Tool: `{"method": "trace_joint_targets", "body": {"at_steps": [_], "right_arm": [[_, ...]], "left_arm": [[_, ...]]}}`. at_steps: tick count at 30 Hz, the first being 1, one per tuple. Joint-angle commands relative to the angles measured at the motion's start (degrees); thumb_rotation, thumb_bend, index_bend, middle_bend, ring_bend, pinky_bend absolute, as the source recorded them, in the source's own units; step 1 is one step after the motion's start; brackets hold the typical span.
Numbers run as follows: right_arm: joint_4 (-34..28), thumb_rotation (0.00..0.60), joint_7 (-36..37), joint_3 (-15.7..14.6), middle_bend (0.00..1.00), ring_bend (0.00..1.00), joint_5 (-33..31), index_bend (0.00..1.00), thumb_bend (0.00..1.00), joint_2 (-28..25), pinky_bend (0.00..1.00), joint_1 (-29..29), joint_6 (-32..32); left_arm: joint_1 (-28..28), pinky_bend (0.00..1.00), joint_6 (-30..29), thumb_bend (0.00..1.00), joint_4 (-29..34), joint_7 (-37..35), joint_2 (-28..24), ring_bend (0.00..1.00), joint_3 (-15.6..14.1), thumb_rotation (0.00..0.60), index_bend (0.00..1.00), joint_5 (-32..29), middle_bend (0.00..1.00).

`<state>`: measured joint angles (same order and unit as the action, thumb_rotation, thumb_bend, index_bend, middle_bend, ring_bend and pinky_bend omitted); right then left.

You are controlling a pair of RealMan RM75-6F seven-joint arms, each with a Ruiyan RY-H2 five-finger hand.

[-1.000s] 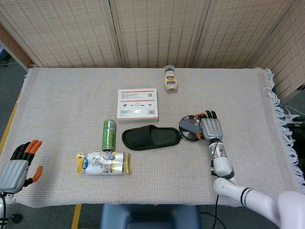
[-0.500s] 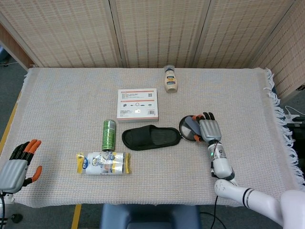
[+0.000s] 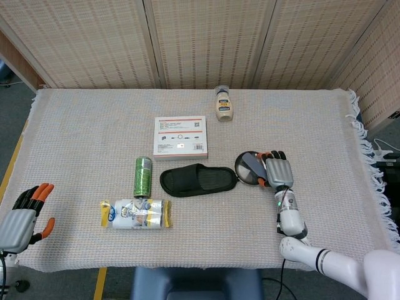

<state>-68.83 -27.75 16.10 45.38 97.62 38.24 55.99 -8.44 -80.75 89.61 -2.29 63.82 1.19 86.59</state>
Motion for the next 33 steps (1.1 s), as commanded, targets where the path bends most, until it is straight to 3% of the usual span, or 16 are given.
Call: {"method": "trace_joint_targets", "body": {"at_steps": [1, 25, 33], "right_arm": [[0.2, 0.6, -0.8, 0.0, 0.26, 0.12, -0.9, 0.25, 0.16, 0.2, 0.08, 0.6, -0.8], [-0.6, 0.6, -3.5, -0.6, 0.29, 0.13, -2.4, 0.29, 0.16, 0.6, 0.12, 3.4, -1.0], [0.7, 0.6, -3.2, -0.6, 0.37, 0.23, -2.7, 0.39, 0.16, 1.7, 0.18, 3.4, -0.1]], "left_arm": [[0.0, 0.09, -0.1, 0.46, 0.1, 0.1, 0.0, 0.0, 0.0, 0.6, 0.0, 0.1, 0.0], [0.1, 0.09, -0.2, 0.46, 0.2, -0.1, -0.1, 0.0, -0.2, 0.6, 0.0, 0.2, 0.0], [0.2, 0.09, -0.3, 0.46, 0.2, -0.2, -0.2, 0.0, -0.2, 0.6, 0.0, 0.3, 0.0]]}}
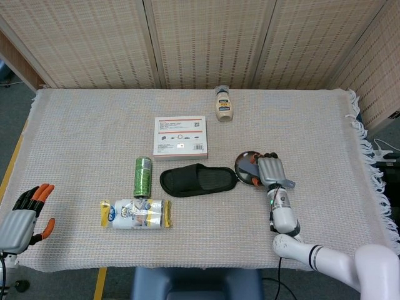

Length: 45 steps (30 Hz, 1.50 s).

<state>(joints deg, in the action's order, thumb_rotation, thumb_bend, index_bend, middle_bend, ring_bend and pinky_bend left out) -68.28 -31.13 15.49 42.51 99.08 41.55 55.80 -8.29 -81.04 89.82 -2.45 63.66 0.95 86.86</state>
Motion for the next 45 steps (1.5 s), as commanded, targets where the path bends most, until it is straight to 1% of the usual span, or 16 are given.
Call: {"method": "trace_joint_targets", "body": {"at_steps": [1, 10, 14, 19, 24, 27, 30, 33, 35, 40, 43, 45], "right_arm": [[0.4, 0.6, 0.2, 0.0, 0.38, 0.23, 0.4, 0.4, 0.16, 0.4, 0.19, 0.1, 0.2], [0.6, 0.6, 1.0, -0.1, 0.4, 0.27, 1.8, 0.44, 0.16, 0.7, 0.25, 0.0, 1.1], [0.6, 0.6, 0.5, -0.3, 0.43, 0.31, 1.8, 0.47, 0.16, 0.8, 0.32, 0.0, 1.1], [0.9, 0.6, 0.0, -0.4, 0.45, 0.34, 1.9, 0.51, 0.17, 1.0, 0.38, 0.1, 1.2], [0.8, 0.6, -0.1, -0.8, 0.56, 0.46, 3.0, 0.65, 0.25, 1.1, 0.59, 0.0, 1.8], [1.1, 0.6, -1.0, -1.1, 0.62, 0.52, 3.4, 0.74, 0.3, 1.3, 0.74, 0.0, 2.5], [1.1, 0.6, -1.2, -1.0, 0.64, 0.55, 3.9, 0.78, 0.34, 1.3, 0.81, 0.0, 3.3], [0.7, 0.6, 0.0, -1.1, 0.66, 0.57, 6.5, 0.81, 0.36, 1.0, 0.84, -0.2, 4.5], [0.0, 0.6, 2.1, -1.5, 0.68, 0.58, 9.6, 0.83, 0.38, 0.1, 0.85, -0.2, 4.7], [-3.3, 0.6, 9.8, -3.3, 0.7, 0.58, 20.3, 0.85, 0.4, -4.9, 0.85, 0.8, 2.2], [-5.1, 0.6, 13.1, -4.0, 0.7, 0.58, 25.4, 0.86, 0.41, -7.3, 0.85, 2.1, 0.9], [-6.2, 0.6, 14.1, -4.2, 0.71, 0.58, 27.4, 0.86, 0.41, -8.5, 0.85, 3.0, -0.3]], "left_arm": [[0.0, 0.09, 0.0, 0.46, 0.0, 0.0, 0.0, 0.0, 0.0, 0.6, 0.0, -0.1, 0.0], [0.0, 0.09, -0.1, 0.46, 0.0, -0.3, -0.1, 0.0, 0.0, 0.6, 0.0, 0.2, 0.0], [0.0, 0.09, 0.0, 0.46, 0.1, -0.2, -0.1, 0.0, -0.1, 0.6, 0.0, 0.2, 0.0], [0.1, 0.09, -0.2, 0.46, 0.2, -0.2, -0.2, 0.0, -0.1, 0.6, 0.0, 0.3, 0.0], [0.0, 0.09, -0.2, 0.46, 0.3, -0.3, -0.3, 0.0, -0.1, 0.6, 0.0, 0.3, 0.0], [0.0, 0.09, -0.1, 0.46, 0.3, -0.5, -0.3, 0.0, -0.1, 0.6, 0.0, 0.3, 0.0], [0.0, 0.09, -0.2, 0.46, 0.3, -0.5, -0.3, 0.0, -0.1, 0.6, 0.0, 0.4, 0.0], [0.1, 0.09, -0.3, 0.46, 0.3, -0.5, -0.3, 0.0, -0.2, 0.6, 0.0, 0.4, 0.0], [0.0, 0.09, -0.2, 0.46, 0.4, -0.6, -0.4, 0.0, -0.1, 0.6, 0.0, 0.4, 0.0], [-0.1, 0.09, 0.0, 0.46, 0.4, -0.8, -0.4, 0.0, -0.1, 0.6, 0.0, 0.3, 0.0], [0.0, 0.09, -0.2, 0.46, 0.4, -0.9, -0.4, 0.0, -0.2, 0.6, 0.0, 0.6, 0.0], [0.0, 0.09, -0.3, 0.46, 0.5, -1.1, -0.5, 0.0, -0.2, 0.6, 0.0, 0.7, 0.0]]}}
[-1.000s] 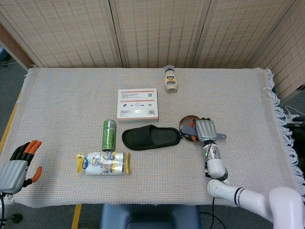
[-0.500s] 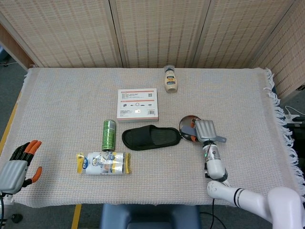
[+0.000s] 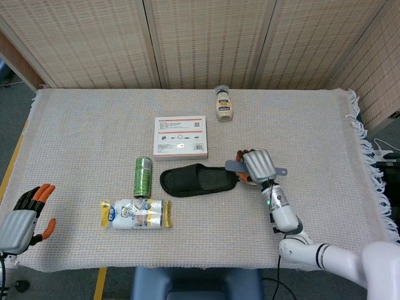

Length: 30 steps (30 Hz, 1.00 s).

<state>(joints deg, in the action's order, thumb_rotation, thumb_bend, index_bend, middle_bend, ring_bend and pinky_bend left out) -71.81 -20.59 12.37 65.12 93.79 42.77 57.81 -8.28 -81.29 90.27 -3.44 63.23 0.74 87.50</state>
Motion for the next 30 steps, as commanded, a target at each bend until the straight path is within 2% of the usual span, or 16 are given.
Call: {"method": "trace_joint_targets", "body": {"at_steps": [1, 9, 12, 20, 30], "right_arm": [[-3.2, 0.6, 3.6, -1.4, 0.71, 0.58, 5.9, 0.86, 0.41, -3.8, 0.85, 2.4, -3.1], [-3.9, 0.6, 0.1, -1.7, 0.71, 0.58, 5.3, 0.86, 0.41, -3.1, 0.85, 5.3, -7.2], [-2.6, 0.6, -2.3, -1.5, 0.71, 0.58, 3.4, 0.87, 0.41, -0.7, 0.85, 6.8, -8.9], [0.4, 0.6, -7.6, -1.7, 0.72, 0.58, -0.6, 0.87, 0.41, 1.6, 0.85, 7.9, -9.8], [2.1, 0.6, -9.8, -2.1, 0.72, 0.58, -2.4, 0.87, 0.41, 2.8, 0.85, 8.8, -10.4]], "left_arm": [[0.1, 0.09, -0.2, 0.46, 0.1, -0.2, -0.1, 0.0, 0.0, 0.6, 0.0, 0.1, 0.0], [0.3, 0.09, -0.7, 0.46, 0.2, -0.7, -0.3, 0.0, -0.3, 0.6, 0.0, 0.8, 0.0], [0.4, 0.09, -1.2, 0.46, 0.4, -1.1, -0.5, 0.0, -0.5, 0.6, 0.0, 1.4, 0.0], [0.4, 0.09, -1.2, 0.46, 0.4, -1.4, -0.7, 0.0, -0.6, 0.6, 0.0, 1.6, 0.0], [0.2, 0.09, -0.6, 0.46, 0.3, -1.6, -0.6, 0.0, -0.6, 0.6, 0.0, 1.4, 0.0]]}}
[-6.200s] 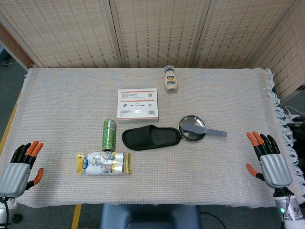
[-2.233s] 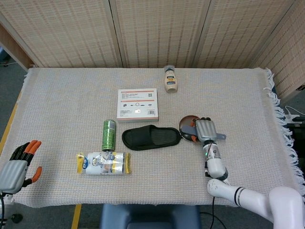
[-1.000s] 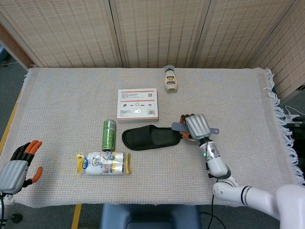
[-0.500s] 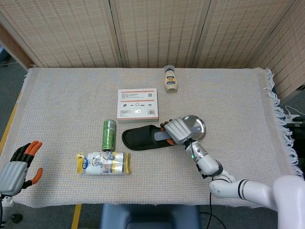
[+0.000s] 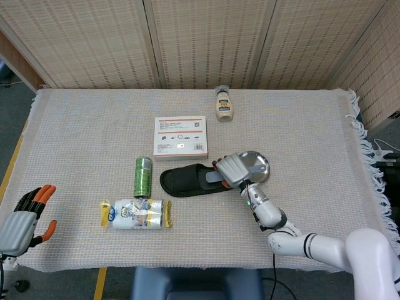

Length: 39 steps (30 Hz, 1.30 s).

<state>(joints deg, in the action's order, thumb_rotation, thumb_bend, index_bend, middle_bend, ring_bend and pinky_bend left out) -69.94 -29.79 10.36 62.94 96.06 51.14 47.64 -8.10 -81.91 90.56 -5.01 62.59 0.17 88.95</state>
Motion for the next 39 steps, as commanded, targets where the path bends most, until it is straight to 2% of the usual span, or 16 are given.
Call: {"method": "trace_joint_targets", "body": {"at_steps": [1, 14, 30, 39], "right_arm": [[0.3, 0.6, -0.8, 0.0, 0.72, 0.58, -0.3, 0.87, 0.41, 0.8, 0.85, 0.7, -0.3], [3.1, 0.6, -1.2, 1.2, 0.72, 0.58, -1.0, 0.87, 0.41, 6.6, 0.85, 3.0, 0.3], [0.9, 0.6, -3.9, -1.0, 0.72, 0.58, -2.2, 0.87, 0.41, 0.9, 0.85, 1.1, 0.5], [1.7, 0.6, -4.7, -0.3, 0.72, 0.58, -2.7, 0.88, 0.41, 4.7, 0.85, 3.0, 0.0]], "left_arm": [[0.0, 0.09, 0.0, 0.46, 0.0, -0.1, 0.0, 0.0, 0.0, 0.6, 0.0, 0.0, 0.0], [0.2, 0.09, -0.4, 0.46, 0.0, -0.7, -0.2, 0.0, -0.3, 0.6, 0.0, 0.5, 0.0], [0.0, 0.1, -0.1, 0.46, 0.2, 0.1, 0.0, 0.0, -0.2, 0.6, 0.0, 0.5, 0.0], [-0.2, 0.1, 0.0, 0.46, 0.2, -0.3, -0.1, 0.0, -0.2, 0.6, 0.0, 0.5, 0.0]]}}
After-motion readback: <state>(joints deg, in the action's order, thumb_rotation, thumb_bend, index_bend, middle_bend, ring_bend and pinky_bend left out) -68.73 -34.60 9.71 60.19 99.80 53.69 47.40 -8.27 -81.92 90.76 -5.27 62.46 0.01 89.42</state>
